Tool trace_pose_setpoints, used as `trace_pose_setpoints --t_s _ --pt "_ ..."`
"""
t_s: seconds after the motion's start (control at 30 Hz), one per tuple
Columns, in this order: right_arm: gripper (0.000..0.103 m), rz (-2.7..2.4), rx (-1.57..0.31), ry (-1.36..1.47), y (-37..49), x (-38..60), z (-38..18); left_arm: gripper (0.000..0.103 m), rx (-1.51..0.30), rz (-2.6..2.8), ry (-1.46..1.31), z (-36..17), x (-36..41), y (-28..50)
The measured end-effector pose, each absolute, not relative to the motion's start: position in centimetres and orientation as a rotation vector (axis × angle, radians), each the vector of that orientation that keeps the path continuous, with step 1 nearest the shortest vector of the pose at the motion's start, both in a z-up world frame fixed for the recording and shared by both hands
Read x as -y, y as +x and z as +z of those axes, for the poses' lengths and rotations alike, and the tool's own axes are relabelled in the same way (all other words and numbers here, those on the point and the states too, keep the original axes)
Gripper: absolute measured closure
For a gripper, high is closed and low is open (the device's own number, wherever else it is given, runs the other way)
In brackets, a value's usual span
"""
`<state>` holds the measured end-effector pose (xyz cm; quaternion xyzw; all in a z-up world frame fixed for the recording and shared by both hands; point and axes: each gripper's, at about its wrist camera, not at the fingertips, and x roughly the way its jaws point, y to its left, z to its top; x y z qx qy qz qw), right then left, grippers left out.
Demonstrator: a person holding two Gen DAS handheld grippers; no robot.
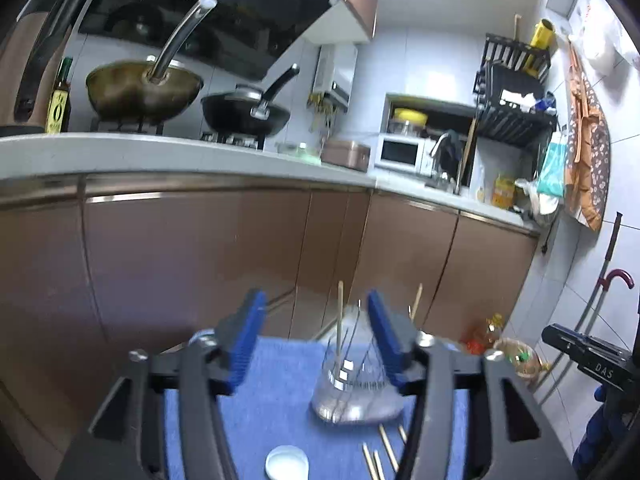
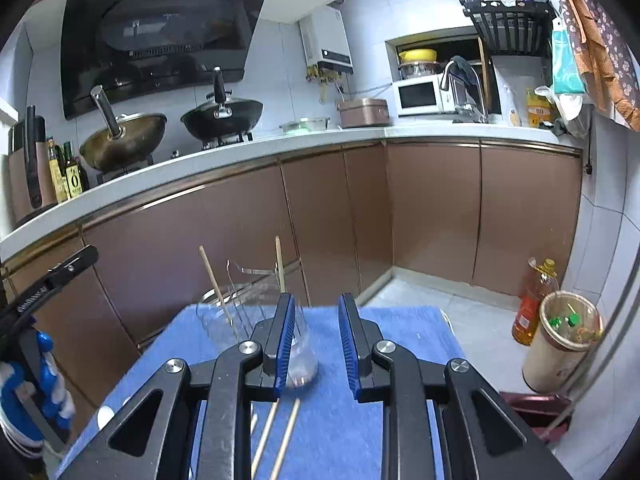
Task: Organize utensils
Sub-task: 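Lower the left tool's chopstick into the holder and open while the right tool does likewise, then lower the left tool onto another chopstick and close while the right tool grasps one too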
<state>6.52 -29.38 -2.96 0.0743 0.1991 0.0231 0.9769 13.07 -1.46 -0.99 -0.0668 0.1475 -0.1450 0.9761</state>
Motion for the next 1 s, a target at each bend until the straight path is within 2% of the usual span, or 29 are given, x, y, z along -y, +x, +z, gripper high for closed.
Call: trace_pose_setpoints --t_s 0.17,0.5,0.63,0.93,1.0 --pt "0.082 0.050 -0.475 0.149 5.6 29.4 -3.9 0.046 -0.428 -0.343 -0.149 -2.4 0.9 12.5" --pt "0.082 0.150 -0.782 0.221 8.5 29.4 -9.8 0.048 -0.965 -0.548 -0.255 -12.5 5.1 17.0" --pt "0.082 0.185 -0.857 0.235 10.0 28.8 -11.9 0.064 -1.102 -0.545 -0.224 -15.6 7.7 19.2" --pt "0.082 0.242 -0.990 0.266 14.0 28.1 -15.5 0.087 -1.242 -0.517 -0.174 -19.4 11.2 23.1" --pt "0.082 0.247 -1.011 0.254 14.8 27.8 -16.0 0.088 -1.260 -0.503 -0.167 -19.9 11.5 23.6"
